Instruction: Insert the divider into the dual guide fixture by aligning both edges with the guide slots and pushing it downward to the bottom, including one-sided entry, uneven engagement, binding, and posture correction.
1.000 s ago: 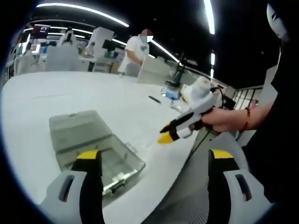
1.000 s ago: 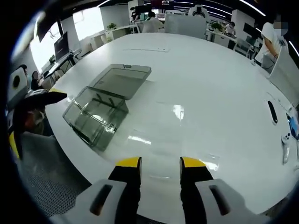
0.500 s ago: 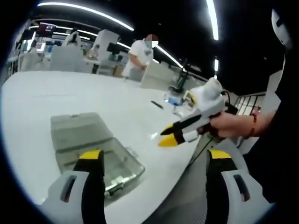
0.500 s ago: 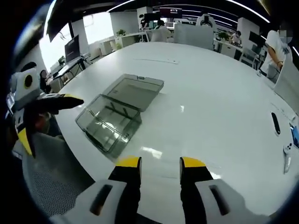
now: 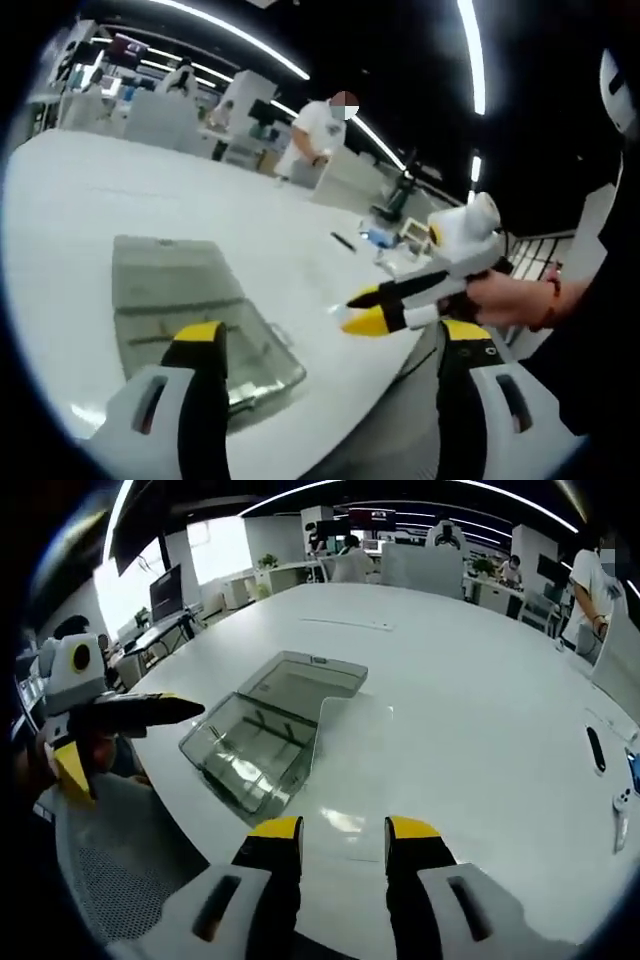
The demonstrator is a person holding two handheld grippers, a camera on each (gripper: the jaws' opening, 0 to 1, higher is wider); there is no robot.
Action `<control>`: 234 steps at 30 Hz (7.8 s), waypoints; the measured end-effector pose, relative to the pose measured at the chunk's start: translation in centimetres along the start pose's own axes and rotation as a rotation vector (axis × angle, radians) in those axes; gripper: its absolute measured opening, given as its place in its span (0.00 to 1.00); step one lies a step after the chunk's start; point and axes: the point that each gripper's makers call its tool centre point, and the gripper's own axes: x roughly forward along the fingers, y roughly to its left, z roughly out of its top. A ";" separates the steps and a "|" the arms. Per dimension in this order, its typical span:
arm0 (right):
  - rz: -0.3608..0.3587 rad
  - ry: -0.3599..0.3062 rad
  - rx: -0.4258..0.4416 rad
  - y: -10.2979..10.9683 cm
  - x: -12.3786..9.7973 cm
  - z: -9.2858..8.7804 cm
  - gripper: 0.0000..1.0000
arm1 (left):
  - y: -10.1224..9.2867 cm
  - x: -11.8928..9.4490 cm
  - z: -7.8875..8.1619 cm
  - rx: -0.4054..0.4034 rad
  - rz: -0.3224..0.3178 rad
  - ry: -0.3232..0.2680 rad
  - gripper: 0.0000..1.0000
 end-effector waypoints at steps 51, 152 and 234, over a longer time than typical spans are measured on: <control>0.138 -0.071 -0.036 5.5 -1.1 1.6 0.28 | 1.1 1.2 0.9 -0.195 0.027 -0.024 0.46; 0.403 -0.219 -0.220 9.7 -3.5 4.9 0.28 | -1.4 -0.7 3.6 -0.028 -0.189 -0.012 0.00; 1.012 -0.400 0.109 14.2 -10.4 8.7 0.00 | -6.3 -4.4 7.5 -0.134 -0.588 -0.171 0.00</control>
